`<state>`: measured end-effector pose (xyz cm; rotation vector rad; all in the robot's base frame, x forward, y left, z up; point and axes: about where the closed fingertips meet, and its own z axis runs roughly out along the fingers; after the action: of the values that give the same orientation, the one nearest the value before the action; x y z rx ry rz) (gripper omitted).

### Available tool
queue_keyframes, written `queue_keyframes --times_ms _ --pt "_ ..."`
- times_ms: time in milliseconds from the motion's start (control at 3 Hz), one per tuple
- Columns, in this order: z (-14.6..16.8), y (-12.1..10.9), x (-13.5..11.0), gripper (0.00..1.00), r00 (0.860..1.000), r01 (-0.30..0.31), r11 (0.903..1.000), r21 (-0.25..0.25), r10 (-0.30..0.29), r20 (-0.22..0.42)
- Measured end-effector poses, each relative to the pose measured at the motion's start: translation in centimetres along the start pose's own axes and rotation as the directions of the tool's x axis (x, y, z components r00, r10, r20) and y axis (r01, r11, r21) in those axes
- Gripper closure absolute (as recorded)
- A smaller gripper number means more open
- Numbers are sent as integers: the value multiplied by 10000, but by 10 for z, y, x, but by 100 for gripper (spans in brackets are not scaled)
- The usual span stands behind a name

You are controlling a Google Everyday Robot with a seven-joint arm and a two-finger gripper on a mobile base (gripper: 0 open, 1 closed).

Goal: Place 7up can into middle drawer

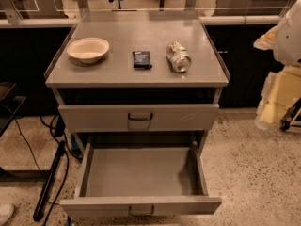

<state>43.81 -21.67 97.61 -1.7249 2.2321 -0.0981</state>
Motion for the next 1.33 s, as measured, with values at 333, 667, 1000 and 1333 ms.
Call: queue_keyframes --times_ms 333,667,1000,1333 --pt "0 0 0 0 10000 0 10000 0 0 0" --pt "4 -9 -1 0 9994 -341 9994 66 341 -68" --pt "10 -17 -3 0 9974 -699 9976 13 699 -173" --pt "11 -18 -3 0 9972 -729 9973 8 729 -179"
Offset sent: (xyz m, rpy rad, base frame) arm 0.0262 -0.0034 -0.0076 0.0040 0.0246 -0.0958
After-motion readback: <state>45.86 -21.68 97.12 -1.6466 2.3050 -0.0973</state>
